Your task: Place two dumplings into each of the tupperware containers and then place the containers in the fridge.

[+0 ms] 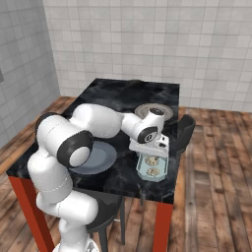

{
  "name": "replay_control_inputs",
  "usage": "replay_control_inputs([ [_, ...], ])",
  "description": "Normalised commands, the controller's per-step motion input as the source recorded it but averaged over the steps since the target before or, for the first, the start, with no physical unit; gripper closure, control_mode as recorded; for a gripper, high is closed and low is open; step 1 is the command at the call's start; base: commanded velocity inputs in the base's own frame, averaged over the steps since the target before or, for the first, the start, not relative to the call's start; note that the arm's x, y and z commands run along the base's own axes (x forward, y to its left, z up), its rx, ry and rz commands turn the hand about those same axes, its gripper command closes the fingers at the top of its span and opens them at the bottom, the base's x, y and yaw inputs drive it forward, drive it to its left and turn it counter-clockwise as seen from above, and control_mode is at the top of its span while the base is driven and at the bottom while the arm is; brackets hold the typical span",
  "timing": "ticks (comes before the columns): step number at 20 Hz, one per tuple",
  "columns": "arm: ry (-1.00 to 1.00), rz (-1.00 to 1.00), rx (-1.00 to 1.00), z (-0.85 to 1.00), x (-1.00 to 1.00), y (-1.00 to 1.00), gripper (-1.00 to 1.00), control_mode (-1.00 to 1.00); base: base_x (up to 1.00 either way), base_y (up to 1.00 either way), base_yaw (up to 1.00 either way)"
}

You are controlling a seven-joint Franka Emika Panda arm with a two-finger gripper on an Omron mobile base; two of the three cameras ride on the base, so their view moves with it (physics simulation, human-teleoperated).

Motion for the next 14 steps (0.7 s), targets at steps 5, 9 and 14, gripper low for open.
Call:
replay_control_inputs([
  [5, 0.00, 0.02, -0.02, -0.04, 0.05, 0.52, -1.00, -1.00, 0.00, 0.00, 0.00],
  [9, 0.00, 0.00, 0.00, -0.15, 0.25, -0.21, -1.00, -1.00, 0.00, 0.00, 0.00],
  [14, 0.00, 0.00, 0.00, -0.31, -0.02, -0.24, -1.00, -1.00, 0.00, 0.00, 0.00],
])
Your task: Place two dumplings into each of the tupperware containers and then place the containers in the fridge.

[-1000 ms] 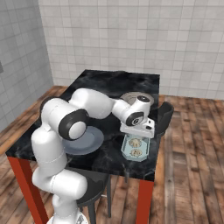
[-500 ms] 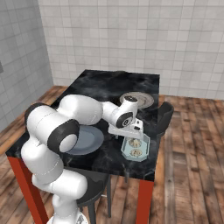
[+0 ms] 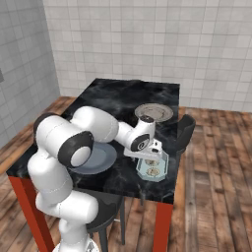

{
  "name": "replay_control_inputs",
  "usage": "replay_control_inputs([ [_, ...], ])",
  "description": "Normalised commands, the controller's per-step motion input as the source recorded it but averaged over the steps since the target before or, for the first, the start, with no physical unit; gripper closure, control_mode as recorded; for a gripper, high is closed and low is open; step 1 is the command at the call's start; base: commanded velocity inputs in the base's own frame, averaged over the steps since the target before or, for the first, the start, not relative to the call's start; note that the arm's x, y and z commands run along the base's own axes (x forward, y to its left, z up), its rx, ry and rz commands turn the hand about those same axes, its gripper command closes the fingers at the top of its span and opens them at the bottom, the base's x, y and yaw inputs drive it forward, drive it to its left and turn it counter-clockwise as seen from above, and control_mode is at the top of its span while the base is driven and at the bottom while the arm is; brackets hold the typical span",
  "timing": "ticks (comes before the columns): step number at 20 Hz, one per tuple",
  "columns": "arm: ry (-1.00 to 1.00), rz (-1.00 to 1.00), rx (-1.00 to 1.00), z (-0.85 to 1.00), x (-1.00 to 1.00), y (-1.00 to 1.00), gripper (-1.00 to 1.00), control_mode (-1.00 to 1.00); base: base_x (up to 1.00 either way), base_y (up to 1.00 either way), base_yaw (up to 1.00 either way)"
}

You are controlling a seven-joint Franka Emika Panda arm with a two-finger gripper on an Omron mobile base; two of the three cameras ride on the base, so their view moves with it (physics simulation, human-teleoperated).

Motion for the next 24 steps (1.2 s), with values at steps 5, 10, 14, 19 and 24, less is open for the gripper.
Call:
replay_control_inputs([
  [5, 0.00, 0.00, 0.00, -0.13, -0.10, 0.05, -1.00, -1.00, 0.00, 0.00, 0.00],
  [10, 0.00, 0.00, 0.00, -0.04, -0.04, 0.22, -1.00, -1.00, 0.00, 0.00, 0.00],
  [14, -0.01, 0.00, 0.00, -0.06, -0.29, 0.06, -1.00, -1.00, 0.00, 0.00, 0.00],
  [19, -0.04, 0.00, 0.00, 0.00, -0.40, 0.02, -1.00, -1.00, 0.00, 0.00, 0.00],
  [24, 0.00, 0.00, 0.00, 0.00, -0.20, 0.17, -1.00, -1.00, 0.00, 0.00, 0.00],
])
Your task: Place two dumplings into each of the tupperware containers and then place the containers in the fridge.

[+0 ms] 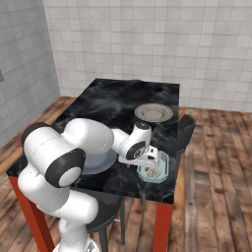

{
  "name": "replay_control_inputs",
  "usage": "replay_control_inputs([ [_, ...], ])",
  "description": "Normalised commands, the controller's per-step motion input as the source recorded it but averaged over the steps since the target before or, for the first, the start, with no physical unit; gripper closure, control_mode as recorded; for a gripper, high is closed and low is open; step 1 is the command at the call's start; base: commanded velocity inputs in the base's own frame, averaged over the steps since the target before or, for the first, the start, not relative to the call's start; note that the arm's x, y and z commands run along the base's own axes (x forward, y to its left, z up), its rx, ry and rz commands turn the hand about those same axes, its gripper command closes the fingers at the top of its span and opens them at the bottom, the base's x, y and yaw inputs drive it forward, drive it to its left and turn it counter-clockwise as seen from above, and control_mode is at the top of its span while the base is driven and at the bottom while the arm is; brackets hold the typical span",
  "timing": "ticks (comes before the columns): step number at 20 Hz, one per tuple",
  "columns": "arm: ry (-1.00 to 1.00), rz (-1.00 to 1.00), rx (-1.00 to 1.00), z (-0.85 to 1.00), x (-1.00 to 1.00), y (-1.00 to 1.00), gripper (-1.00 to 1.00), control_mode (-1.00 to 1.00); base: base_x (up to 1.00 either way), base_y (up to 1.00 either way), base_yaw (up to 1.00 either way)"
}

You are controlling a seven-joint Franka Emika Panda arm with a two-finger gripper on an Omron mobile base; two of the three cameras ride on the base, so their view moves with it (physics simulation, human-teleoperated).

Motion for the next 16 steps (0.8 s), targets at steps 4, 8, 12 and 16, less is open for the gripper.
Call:
replay_control_inputs([
  [4, 0.00, 0.00, 0.00, 0.00, -0.06, 0.06, -1.00, -1.00, 0.00, 0.00, 0.00],
  [8, 0.00, 0.00, 0.00, -0.01, 0.00, 0.00, -1.00, -1.00, 0.00, 0.00, 0.00],
  [12, 0.02, 0.00, 0.00, -0.11, 0.00, 0.03, -1.00, -1.00, 0.00, 0.00, 0.00],
  [16, 0.04, 0.00, 0.00, -0.13, 0.02, 0.00, -1.00, -1.00, 0.00, 0.00, 0.00],
])
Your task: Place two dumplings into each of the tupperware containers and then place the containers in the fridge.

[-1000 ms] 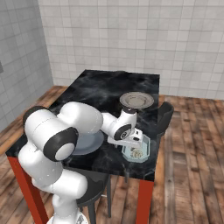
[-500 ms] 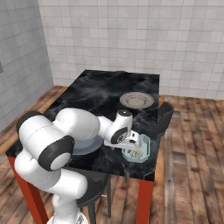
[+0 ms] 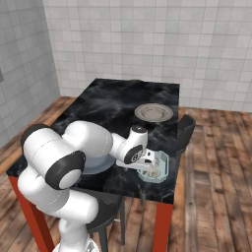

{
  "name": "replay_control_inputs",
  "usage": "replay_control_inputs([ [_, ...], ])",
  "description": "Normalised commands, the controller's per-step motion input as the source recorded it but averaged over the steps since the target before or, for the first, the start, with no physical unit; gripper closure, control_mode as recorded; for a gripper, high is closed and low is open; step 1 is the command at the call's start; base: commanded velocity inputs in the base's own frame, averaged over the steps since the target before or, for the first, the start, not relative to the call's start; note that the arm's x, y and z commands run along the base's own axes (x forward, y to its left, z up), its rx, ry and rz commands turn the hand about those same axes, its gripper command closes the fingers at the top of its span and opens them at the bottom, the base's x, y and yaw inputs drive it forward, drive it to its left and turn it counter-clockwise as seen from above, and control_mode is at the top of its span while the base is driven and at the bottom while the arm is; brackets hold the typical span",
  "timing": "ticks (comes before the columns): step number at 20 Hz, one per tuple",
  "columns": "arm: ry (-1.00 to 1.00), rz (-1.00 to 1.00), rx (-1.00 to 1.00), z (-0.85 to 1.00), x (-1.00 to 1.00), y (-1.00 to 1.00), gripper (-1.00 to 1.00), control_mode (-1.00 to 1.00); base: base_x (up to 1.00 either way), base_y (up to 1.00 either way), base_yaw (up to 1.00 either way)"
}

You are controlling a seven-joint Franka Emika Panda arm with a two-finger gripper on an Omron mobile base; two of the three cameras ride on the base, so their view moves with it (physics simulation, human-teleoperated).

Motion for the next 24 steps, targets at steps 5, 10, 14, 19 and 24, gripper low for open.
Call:
replay_control_inputs([
  [5, 0.01, 0.00, 0.00, -0.05, 0.12, 0.00, -1.00, -1.00, 0.00, 0.00, 0.00],
  [10, 0.04, 0.00, 0.00, -0.19, 0.00, 0.00, -1.00, -1.00, 0.00, 0.00, 0.00],
  [14, 0.04, 0.00, 0.00, -0.06, 0.00, 0.00, 1.00, -1.00, 0.00, 0.00, 0.00],
  [19, 0.00, 0.00, 0.00, 0.00, 0.00, 0.00, 1.00, -1.00, 0.00, 0.00, 0.00],
  [24, -0.01, 0.00, 0.00, 0.03, 0.00, 0.00, 1.00, -1.00, 0.00, 0.00, 0.00],
])
